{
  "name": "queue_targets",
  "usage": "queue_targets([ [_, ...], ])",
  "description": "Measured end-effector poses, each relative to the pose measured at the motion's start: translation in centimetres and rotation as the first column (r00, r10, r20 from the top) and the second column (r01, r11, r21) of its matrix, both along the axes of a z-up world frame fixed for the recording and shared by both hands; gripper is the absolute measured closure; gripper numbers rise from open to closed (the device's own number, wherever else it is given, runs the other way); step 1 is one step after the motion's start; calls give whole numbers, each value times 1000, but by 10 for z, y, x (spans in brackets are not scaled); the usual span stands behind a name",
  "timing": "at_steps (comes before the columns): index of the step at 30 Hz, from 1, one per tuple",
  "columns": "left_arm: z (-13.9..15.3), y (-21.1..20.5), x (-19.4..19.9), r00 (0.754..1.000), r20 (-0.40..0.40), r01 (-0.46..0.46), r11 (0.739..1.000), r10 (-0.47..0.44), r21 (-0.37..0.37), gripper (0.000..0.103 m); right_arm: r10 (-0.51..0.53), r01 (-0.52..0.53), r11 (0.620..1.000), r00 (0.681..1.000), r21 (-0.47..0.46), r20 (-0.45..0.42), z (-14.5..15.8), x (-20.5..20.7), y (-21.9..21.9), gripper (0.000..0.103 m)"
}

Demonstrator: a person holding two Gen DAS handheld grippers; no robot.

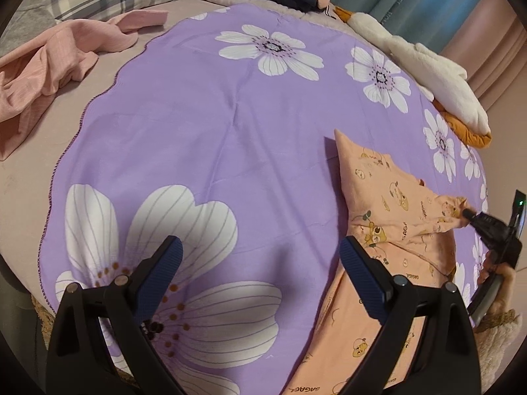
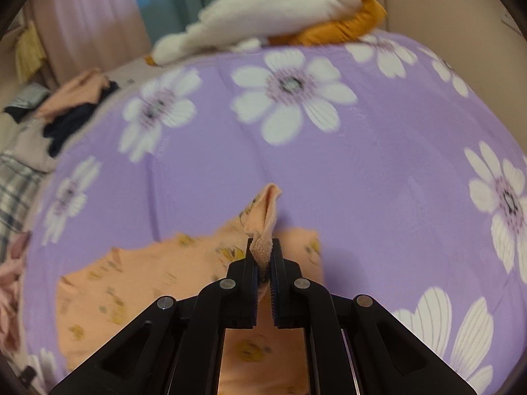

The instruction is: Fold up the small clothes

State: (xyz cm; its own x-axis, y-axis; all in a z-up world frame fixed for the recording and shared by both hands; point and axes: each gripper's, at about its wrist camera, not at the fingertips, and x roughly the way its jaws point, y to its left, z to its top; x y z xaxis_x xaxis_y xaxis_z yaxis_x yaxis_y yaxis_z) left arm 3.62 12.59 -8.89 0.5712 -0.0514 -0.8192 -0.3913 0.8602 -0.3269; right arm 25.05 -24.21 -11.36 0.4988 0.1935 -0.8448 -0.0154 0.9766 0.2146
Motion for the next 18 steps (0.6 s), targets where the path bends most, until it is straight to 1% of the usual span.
queue_targets([
  [5,-4,-8,10,1000,-21,23,1000,-23,-8,7,-3,-1,999,997,-43,-80,-33,-6,-3,96],
  [8,-5,-13,16,999,-25,42,999,-42,-3,7,-2,-2,999,996,-39,-91,-42,-9,-5,96],
  [13,-5,-17,23,998,-27,50,999,-50,-11,8,-3,1,1000,997,-22,-82,-34,-12,-10,96],
  [16,-4,-21,28,998,-22,60,998,-60,-14,12,-14,15,1000,998,14,-54,-21,-17,-16,96],
  [18,-2,-23,32,998,-19,68,998,-68,-2,14,-20,21,999,999,37,-34,-12,-20,-21,96],
])
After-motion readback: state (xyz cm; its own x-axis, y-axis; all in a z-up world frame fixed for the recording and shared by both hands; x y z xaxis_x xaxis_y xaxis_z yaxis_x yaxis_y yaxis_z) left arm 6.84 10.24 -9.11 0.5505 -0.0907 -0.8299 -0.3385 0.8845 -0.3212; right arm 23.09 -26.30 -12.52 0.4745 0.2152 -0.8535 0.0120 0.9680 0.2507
